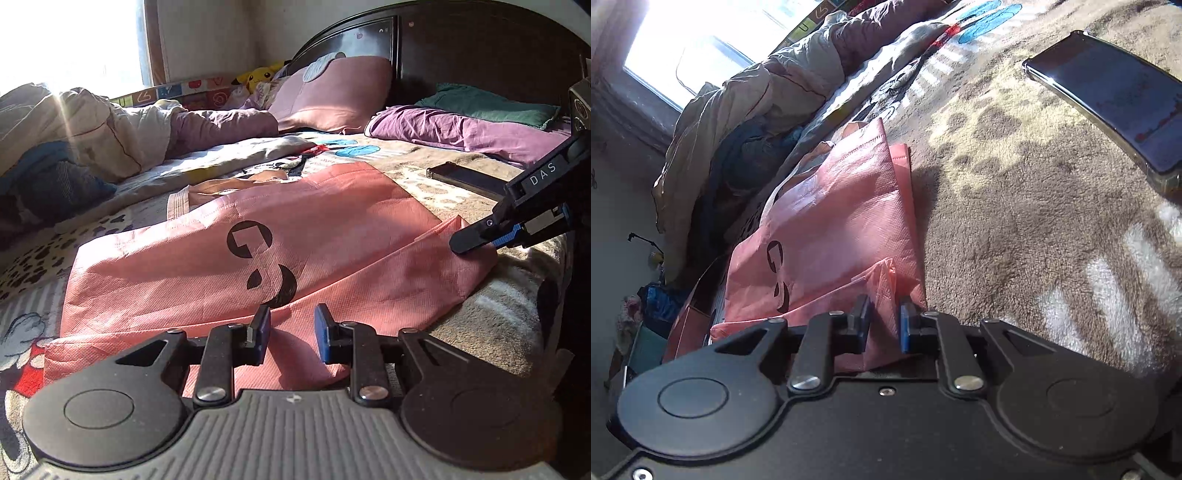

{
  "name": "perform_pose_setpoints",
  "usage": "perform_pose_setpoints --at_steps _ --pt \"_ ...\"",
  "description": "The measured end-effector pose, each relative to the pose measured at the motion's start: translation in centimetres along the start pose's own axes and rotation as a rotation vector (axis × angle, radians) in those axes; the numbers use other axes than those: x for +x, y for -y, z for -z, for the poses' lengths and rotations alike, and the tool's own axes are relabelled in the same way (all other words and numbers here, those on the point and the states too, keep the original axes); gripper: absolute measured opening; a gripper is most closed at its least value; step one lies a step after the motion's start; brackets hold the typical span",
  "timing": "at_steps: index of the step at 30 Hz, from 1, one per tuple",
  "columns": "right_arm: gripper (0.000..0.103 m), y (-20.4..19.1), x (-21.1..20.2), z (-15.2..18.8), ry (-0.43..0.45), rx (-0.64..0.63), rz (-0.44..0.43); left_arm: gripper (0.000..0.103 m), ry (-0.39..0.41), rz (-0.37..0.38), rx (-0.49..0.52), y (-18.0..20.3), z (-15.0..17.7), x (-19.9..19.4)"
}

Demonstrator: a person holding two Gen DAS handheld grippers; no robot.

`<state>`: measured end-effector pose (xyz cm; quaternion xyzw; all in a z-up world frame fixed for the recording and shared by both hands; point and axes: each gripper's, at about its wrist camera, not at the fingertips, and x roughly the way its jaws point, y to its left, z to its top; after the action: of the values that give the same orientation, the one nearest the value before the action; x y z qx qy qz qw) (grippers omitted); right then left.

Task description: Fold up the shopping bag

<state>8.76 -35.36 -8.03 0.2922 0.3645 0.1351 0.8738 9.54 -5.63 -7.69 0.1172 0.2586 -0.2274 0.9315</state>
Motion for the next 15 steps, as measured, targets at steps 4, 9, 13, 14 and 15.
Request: perform_pose_setpoints --at_steps 4,9,13,14,15 --pt "0.027 -1.4 -1.4 1.4 0.108 -0.181 0.142 0.024 0.008 -0.006 0.014 0.2 0.3 -0.1" --pt "0.033 -6.8 -4.4 2.4 0.343 -0.526 0.226 0.024 -0.007 -0.001 0.004 0.1 -0.1 0.1" --pt "0.032 -10.9 -1.9 3.3 0.316 -0.735 0.065 0.024 -0.004 0.005 -0.002 0.1 -0.1 0.2" --pt "0.031 -11.0 -0.5 3.5 0.274 -0.746 0.028 0.024 -0.001 0.007 -0.004 0.0 0.0 0.1" --pt "0.03 -10.9 0.8 3.6 0.224 -0.75 0.0 0.024 0.0 0.01 -0.008 0.0 0.0 0.1"
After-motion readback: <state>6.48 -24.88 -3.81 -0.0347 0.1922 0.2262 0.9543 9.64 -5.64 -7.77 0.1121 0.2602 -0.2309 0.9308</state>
